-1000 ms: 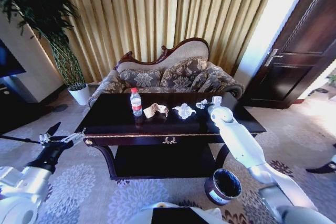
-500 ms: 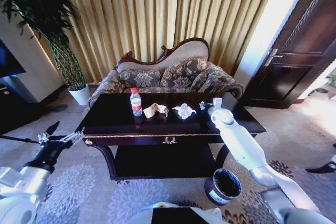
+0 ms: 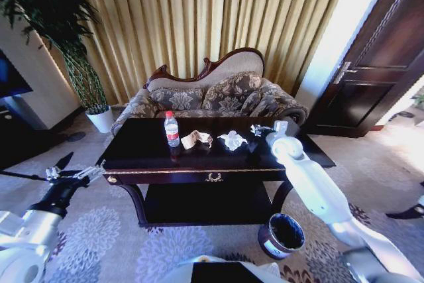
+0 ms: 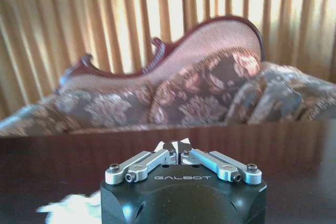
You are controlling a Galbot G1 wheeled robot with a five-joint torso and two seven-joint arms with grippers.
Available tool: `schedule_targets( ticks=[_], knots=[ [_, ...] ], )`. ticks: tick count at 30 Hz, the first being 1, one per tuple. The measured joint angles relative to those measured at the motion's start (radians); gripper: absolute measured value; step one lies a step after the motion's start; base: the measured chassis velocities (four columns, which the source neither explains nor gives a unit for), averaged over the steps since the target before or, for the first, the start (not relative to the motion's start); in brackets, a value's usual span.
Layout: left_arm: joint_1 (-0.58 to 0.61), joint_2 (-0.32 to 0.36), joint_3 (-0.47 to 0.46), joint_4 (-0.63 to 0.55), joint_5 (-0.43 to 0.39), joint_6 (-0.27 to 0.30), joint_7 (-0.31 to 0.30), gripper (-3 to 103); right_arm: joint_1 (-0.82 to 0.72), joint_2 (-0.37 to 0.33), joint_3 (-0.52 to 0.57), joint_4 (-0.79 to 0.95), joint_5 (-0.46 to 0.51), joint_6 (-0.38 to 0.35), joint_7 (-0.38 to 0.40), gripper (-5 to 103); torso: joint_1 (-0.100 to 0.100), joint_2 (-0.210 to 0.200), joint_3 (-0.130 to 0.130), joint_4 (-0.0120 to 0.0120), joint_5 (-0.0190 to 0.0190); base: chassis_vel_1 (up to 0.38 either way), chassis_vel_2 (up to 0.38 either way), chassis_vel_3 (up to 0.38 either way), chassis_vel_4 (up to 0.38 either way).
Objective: Move to the front of the table and place the trash on the table into the trash bin.
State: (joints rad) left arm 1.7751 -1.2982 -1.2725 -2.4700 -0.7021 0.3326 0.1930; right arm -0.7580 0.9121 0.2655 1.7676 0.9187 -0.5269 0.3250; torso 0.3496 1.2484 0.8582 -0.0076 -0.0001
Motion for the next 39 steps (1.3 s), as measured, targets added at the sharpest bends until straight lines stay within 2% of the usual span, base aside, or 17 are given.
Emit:
schedule_targets(
  ticks=[6,9,11,13,18,27,39],
  knots=[
    [-0.011,0.007,-0.002,0.017,-0.007,-0.002,0.0,100,-0.11,-0.042,0.085,0.144,0.017,0.026,0.0,0,0.0,0.0,0.0,0.0001,-0.0004,0.0,0.0,0.0,0.0],
    [-0.013,0.009,0.0,0.02,-0.01,-0.005,0.002,100,-0.238,-0.062,0.195,0.243,0.019,0.038,-0.002,0,0.0,0.0,0.0,0.0001,-0.0003,0.0,0.0,0.0,0.0],
    [-0.013,0.009,0.001,0.02,-0.011,-0.006,0.002,100,-0.263,-0.064,0.216,0.258,0.019,0.039,-0.003,0,0.0,0.0,0.0,0.0001,-0.0001,0.0,0.0,0.0,0.0],
    [-0.013,0.012,0.001,0.024,-0.016,-0.009,0.003,100,-0.363,-0.066,0.303,0.32,0.018,0.04,-0.005,0,0.0,0.0,0.0,-0.0003,0.0004,0.0,0.0,0.0,0.0],
    [-0.018,0.021,0.0,0.035,-0.024,-0.01,0.002,100,-0.474,-0.064,0.401,0.406,0.029,0.043,-0.002,0,0.0,0.0,0.0,0.0001,0.0,0.0,0.0,0.0,0.0],
    [-0.033,0.026,-0.006,0.049,-0.028,0.001,-0.006,100,-0.673,0.004,0.486,0.603,-0.02,0.069,0.0,0,0.0,0.0,0.0,0.0001,0.0,0.0,0.0,0.0,0.0],
    [-0.036,0.03,-0.002,0.045,-0.028,0.01,-0.006,100,-0.775,0.048,0.541,0.673,-0.056,0.08,-0.001,0,0.0,0.0,0.0,0.0001,-0.0001,0.0,0.0,0.0,0.0]
  ],
)
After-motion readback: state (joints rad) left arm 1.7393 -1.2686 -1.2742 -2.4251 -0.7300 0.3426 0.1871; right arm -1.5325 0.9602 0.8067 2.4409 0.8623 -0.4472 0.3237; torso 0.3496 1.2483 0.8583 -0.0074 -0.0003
